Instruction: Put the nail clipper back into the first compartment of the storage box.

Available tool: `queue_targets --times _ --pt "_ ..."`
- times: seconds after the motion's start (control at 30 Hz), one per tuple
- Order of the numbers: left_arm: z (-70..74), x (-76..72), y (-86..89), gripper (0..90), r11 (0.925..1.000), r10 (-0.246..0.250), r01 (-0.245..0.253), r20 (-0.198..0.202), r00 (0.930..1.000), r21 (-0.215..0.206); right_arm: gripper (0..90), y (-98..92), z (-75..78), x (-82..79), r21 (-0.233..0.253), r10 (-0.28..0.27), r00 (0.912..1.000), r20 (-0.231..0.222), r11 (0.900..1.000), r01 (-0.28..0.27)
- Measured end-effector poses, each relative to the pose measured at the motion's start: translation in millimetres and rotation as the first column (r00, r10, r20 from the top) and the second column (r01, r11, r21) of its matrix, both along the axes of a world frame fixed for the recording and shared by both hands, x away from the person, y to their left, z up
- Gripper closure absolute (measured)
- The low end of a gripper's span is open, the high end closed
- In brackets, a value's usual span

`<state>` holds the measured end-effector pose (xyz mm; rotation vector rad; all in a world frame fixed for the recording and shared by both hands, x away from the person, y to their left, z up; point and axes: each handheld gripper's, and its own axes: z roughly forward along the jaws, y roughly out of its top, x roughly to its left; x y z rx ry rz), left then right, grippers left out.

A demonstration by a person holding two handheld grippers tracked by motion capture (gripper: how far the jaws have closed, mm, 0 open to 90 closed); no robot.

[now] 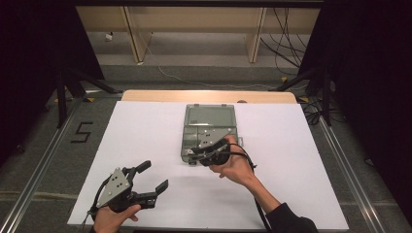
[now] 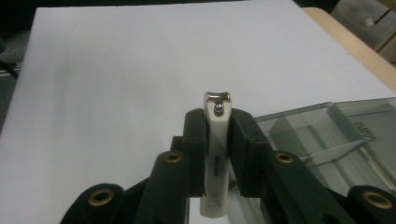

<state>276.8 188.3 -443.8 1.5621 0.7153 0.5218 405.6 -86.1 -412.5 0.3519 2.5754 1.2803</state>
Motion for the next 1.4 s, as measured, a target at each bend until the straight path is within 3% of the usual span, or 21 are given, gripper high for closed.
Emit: queue_targets --times 0.33,0.4,0.73,0.93,1.03,1.07,1.4 --pt "-1.0 1.0 -0.2 15.7 0.9999 -0.005 0.005 0.005 1.0000 -0.010 77.1 -1.1 7.7 23.6 0.032 -0.079 0.9967 0.021 0.996 0.078" --pt "-0.1 -0.2 0.4 15.6 1.0000 0.002 -0.002 -0.003 1.0000 0.004 77.1 0.7 8.1 31.0 0.041 -0.100 0.9947 0.024 0.994 0.099" --pt "-1.1 1.3 0.3 15.6 1.0000 -0.003 0.003 0.006 1.0000 -0.006 77.1 5.9 12.2 49.5 0.043 -0.147 0.9888 0.027 0.988 0.146" --pt "-0.6 0.2 -0.1 15.6 1.0000 -0.005 0.005 -0.004 1.0000 0.002 77.1 14.6 9.8 60.2 0.037 -0.181 0.9829 0.033 0.983 0.180" --pt "-1.1 0.6 -0.8 15.6 0.9999 -0.009 0.009 0.000 1.0000 -0.012 77.1 18.7 7.7 64.5 0.040 -0.191 0.9812 0.025 0.981 0.190" --pt "-0.3 0.2 0.7 15.7 1.0000 -0.005 0.005 0.000 1.0000 0.003 77.1 19.9 7.1 66.1 0.042 -0.195 0.9805 0.024 0.980 0.194" --pt "-0.1 0.2 1.0 15.6 1.0000 -0.006 0.006 0.006 1.0000 0.004 77.1 28.6 -2.5 79.3 0.032 -0.240 0.9707 -0.003 0.970 0.240"
